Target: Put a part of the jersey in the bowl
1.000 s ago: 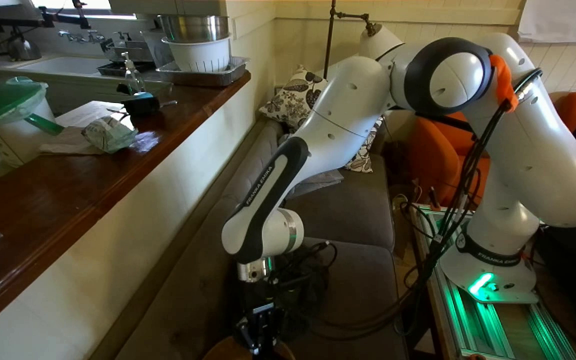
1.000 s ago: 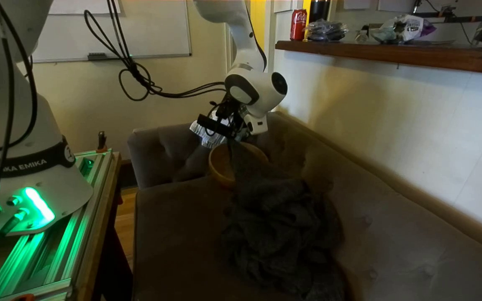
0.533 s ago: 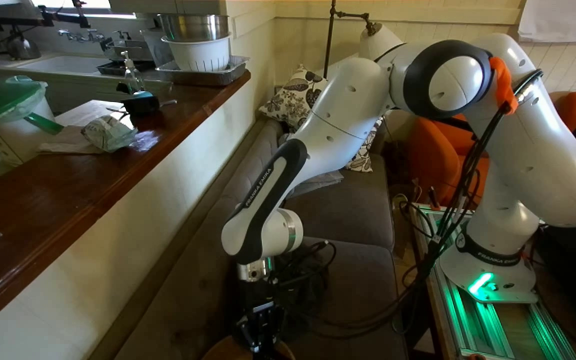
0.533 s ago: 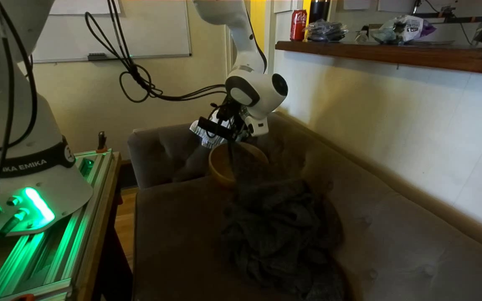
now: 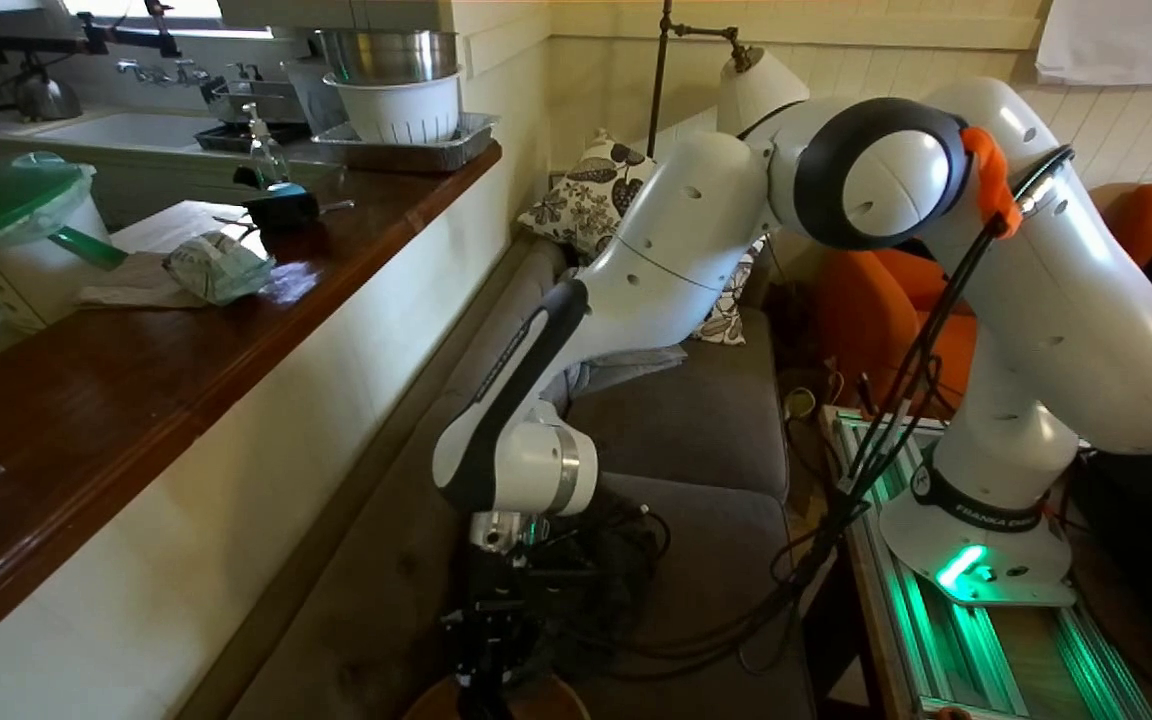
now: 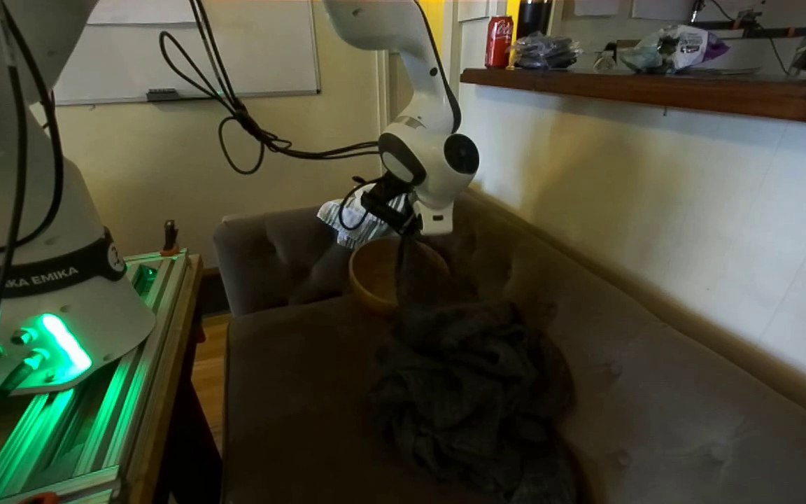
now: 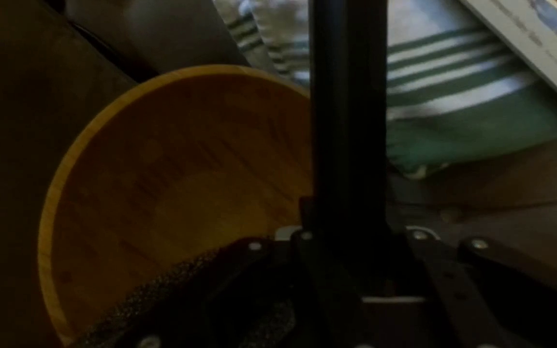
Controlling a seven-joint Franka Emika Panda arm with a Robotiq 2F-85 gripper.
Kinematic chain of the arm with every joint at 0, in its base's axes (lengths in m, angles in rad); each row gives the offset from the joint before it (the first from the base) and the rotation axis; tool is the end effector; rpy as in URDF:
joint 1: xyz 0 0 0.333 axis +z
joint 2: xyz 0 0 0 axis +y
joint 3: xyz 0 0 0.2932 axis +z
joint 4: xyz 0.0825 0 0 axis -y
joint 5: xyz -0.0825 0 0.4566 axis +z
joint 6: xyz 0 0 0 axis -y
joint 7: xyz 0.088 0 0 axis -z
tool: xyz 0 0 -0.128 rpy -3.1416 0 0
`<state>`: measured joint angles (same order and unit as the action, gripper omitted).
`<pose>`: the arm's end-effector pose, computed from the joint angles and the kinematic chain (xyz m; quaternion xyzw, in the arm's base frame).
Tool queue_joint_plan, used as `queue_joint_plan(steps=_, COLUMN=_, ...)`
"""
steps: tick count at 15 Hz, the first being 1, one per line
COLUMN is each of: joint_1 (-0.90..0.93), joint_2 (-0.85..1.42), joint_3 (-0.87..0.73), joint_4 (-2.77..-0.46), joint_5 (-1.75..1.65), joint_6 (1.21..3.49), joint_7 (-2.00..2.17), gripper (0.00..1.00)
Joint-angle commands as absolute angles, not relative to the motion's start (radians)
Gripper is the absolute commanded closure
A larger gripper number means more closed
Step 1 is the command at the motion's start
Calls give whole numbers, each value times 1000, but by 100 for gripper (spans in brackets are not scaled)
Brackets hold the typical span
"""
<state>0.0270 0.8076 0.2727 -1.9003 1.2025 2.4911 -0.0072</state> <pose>0.5742 0.2074 -0.0258 -0.8357 0.3801 0.1670 0.3596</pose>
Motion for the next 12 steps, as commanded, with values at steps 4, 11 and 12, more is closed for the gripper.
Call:
queue_joint_plan(steps=4, joint_1=245, joint_2=907, joint_3=170, joint_4=-1795, joint_5=1288, joint_6=2797, joint_7=73, gripper=92)
queue_joint_plan(steps=11, joint_1=517, joint_2=1105, joint_3=-75, joint_4=-1659, joint_5=866, joint_6=2778, joint_7=560, gripper=92)
queue_joint_plan(steps=12, joint_1=531, joint_2=1128, joint_3=-97, joint_4=-1625, joint_5=817, joint_6=2756, joint_7=614, gripper=92)
